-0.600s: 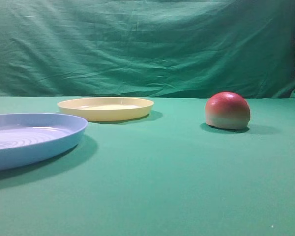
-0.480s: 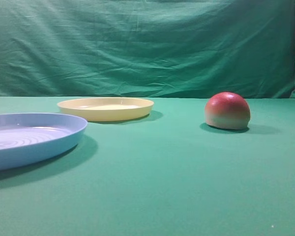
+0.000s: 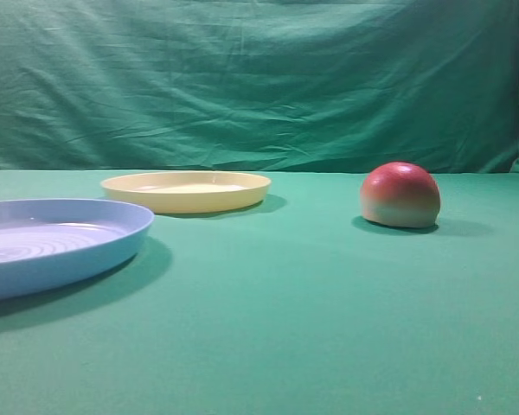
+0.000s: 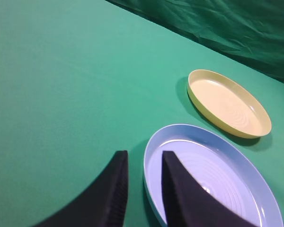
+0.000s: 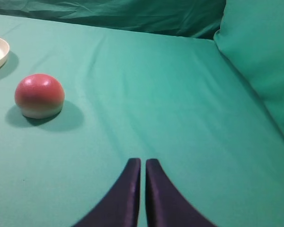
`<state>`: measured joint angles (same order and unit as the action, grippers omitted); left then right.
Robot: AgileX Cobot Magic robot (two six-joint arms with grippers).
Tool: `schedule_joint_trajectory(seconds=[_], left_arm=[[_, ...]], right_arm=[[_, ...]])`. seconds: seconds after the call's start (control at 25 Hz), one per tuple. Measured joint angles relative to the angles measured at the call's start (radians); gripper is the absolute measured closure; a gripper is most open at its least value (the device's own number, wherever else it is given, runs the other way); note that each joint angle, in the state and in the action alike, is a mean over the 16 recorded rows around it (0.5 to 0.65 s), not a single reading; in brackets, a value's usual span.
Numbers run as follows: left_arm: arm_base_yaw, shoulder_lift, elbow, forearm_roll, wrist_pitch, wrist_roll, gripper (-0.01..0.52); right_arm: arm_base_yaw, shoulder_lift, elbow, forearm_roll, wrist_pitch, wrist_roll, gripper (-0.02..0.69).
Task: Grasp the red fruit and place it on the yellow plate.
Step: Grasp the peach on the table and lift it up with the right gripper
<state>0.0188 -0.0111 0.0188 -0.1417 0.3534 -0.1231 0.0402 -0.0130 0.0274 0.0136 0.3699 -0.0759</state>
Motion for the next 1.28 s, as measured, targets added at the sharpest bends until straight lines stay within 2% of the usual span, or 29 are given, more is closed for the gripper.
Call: schedule_joint_trajectory(seconds=[0.32, 0.88, 1.04, 1.28], left_arm=[[0.000, 0.000, 0.000, 0.000, 0.000, 0.000, 0.357], [0.000, 0.000, 0.000, 0.000, 0.000, 0.000, 0.357], [0.000, 0.000, 0.000, 0.000, 0.000, 0.000, 0.357], [0.000, 0.000, 0.000, 0.000, 0.000, 0.000, 0.357]], right_arm=[[0.000, 0.000, 0.000, 0.009, -0.009, 0.000, 0.665], [0.000, 0.032, -0.066, 0.192, -0.167, -0.009, 0.665], [0.000, 0.114, -0.167, 0.220, -0.127, -0.040, 0.665], [0.000, 0.328, -0.361, 0.225, 0.010, -0.098, 0.665]])
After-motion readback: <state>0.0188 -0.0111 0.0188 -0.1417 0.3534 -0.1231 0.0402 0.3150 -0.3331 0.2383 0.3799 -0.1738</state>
